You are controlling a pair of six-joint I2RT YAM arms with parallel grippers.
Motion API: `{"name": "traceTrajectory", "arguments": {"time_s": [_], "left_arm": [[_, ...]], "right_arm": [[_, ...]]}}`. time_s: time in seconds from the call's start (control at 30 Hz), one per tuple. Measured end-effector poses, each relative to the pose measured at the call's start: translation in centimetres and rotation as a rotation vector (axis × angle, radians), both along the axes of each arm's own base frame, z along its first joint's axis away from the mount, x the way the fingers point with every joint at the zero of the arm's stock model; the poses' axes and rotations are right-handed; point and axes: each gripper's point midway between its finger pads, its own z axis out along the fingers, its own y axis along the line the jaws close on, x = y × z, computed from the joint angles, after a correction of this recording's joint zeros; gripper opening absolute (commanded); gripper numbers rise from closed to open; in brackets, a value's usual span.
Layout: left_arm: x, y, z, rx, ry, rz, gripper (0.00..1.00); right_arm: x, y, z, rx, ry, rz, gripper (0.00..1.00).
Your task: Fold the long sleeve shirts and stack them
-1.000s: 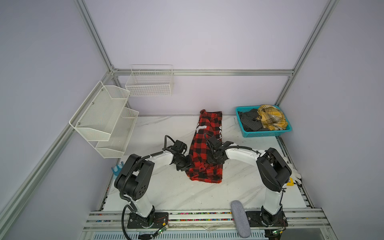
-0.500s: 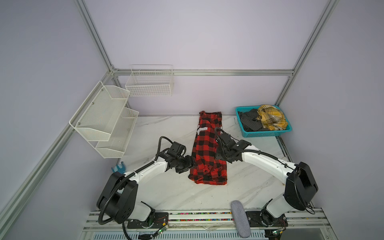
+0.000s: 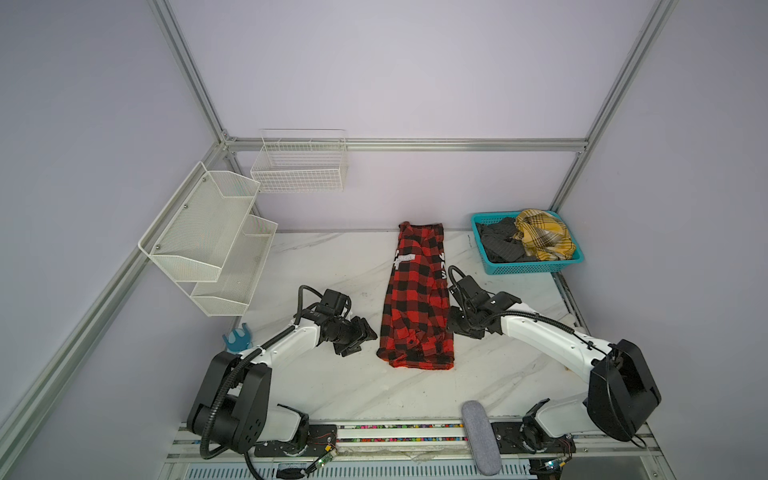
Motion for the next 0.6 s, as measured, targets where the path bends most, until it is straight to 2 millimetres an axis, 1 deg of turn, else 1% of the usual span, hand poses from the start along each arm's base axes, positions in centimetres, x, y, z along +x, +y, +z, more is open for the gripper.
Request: {"name": "traceTrajectory", "arguments": {"time_s": [0.1, 0.13, 0.27, 0.43, 0.6], "left_arm": [[-0.1, -0.1, -1.7, 0.006, 0.058, 0.01, 0.67], [-0.1, -0.2, -1.9, 0.002, 0.07, 0.013, 0.68], [0.4, -0.6, -1.8, -0.019, 0.053, 0.023, 0.68], [0.5, -1.5, -1.8, -0.058, 0.038, 0.032, 0.68], [0.3, -2.5, -1.7, -0.071, 0.035, 0.025, 0.68]], "right_arm": [[0.6, 0.2, -1.0, 0.009, 0.015, 0.001, 0.49], [0.7, 0.2, -1.5, 0.011, 0.024, 0.002, 0.48], [0.5, -0.1, -3.1, 0.009, 0.064, 0.01, 0.48], [0.5, -0.4, -3.2, 0.024, 0.073, 0.008, 0.48], [0.5, -0.3, -2.4, 0.053, 0.061, 0.008, 0.48]]}}
